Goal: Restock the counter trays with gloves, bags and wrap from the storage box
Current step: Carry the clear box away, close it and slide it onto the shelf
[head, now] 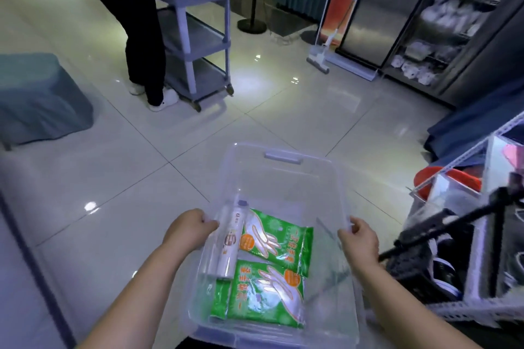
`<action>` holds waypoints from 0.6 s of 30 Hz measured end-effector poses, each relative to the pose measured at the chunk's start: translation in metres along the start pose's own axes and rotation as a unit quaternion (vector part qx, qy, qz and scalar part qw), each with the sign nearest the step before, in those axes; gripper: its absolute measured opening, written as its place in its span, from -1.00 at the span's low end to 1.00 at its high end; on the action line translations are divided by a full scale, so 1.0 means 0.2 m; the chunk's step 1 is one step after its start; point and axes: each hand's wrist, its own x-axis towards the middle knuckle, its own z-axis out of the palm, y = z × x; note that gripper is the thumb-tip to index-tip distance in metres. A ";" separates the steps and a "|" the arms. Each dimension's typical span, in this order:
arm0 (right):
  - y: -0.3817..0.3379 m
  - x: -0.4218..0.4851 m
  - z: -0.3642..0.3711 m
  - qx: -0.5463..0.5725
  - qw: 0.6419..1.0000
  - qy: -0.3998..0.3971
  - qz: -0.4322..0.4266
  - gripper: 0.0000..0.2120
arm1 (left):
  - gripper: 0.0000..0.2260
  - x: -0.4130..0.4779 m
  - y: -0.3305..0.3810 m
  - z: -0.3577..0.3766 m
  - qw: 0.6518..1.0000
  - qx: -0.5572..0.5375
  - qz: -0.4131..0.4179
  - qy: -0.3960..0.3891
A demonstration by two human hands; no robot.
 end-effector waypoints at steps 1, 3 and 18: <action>-0.06 0.05 0.06 0.005 1.000 0.003 0.001 -0.80 | -0.80 0.09 0.02 -0.07 1.000 0.005 0.003 -0.003; -0.20 0.15 0.18 0.022 1.000 0.010 0.004 -0.77 | -0.81 0.27 0.07 -0.20 1.000 0.014 0.009 -0.001; -0.55 1.32 0.34 0.085 0.988 0.117 0.055 -0.77 | -0.73 1.56 1.10 -0.23 0.984 0.128 0.119 -0.046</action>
